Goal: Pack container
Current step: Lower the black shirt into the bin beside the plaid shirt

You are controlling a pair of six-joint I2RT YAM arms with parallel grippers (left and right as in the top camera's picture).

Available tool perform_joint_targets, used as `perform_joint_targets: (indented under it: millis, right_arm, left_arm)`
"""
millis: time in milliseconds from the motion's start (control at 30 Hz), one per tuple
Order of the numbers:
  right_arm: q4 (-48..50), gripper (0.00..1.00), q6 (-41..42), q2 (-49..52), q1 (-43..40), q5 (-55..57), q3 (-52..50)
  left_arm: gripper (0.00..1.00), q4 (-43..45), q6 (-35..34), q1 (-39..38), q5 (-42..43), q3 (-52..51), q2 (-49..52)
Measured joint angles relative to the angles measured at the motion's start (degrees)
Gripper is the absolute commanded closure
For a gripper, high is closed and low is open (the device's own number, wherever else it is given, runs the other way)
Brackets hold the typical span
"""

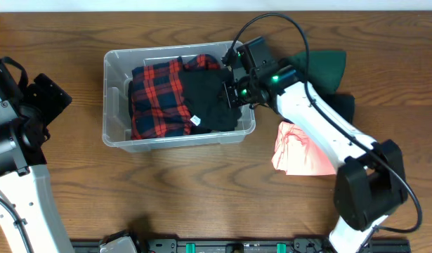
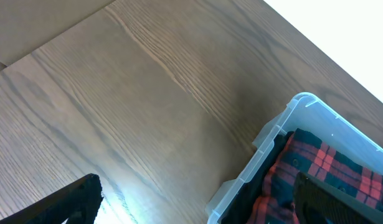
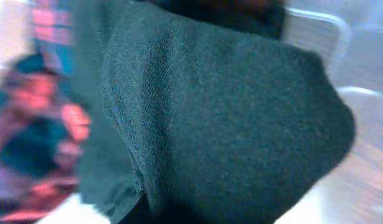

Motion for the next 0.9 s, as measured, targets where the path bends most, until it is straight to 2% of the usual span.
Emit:
perform_joint_targets:
  millis: [67, 100, 200, 367, 633, 767, 900]
  right_arm:
    - [-0.5, 0.97, -0.8, 0.5, 0.0, 2.4, 0.0]
    - [-0.6, 0.93, -1.3, 0.5, 0.0, 3.4, 0.0]
    - [-0.5, 0.63, -2.3, 0.6, 0.1, 5.7, 0.0]
    - [-1.1, 0.48, -5.0, 0.6, 0.4, 8.1, 1.8]
    - [-2.9, 0.5, -5.7, -2.2, 0.4, 9.9, 9.7]
    - [-1.9, 0.56, -5.4, -6.6, 0.6, 10.1, 12.0]
    - [0.0, 0.69, -4.6, -8.1, 1.8, 9.8, 12.5]
  left_arm:
    - [0.02, 0.0, 0.0, 0.0, 0.0, 0.0, 0.0]
    - [0.02, 0.0, 0.0, 0.0, 0.0, 0.0, 0.0]
    - [0.02, 0.0, 0.0, 0.0, 0.0, 0.0, 0.0]
    - [0.02, 0.0, 0.0, 0.0, 0.0, 0.0, 0.0]
    - [0.02, 0.0, 0.0, 0.0, 0.0, 0.0, 0.0]
    - [0.02, 0.0, 0.0, 0.0, 0.0, 0.0, 0.0]
    - [0.02, 0.0, 0.0, 0.0, 0.0, 0.0, 0.0]
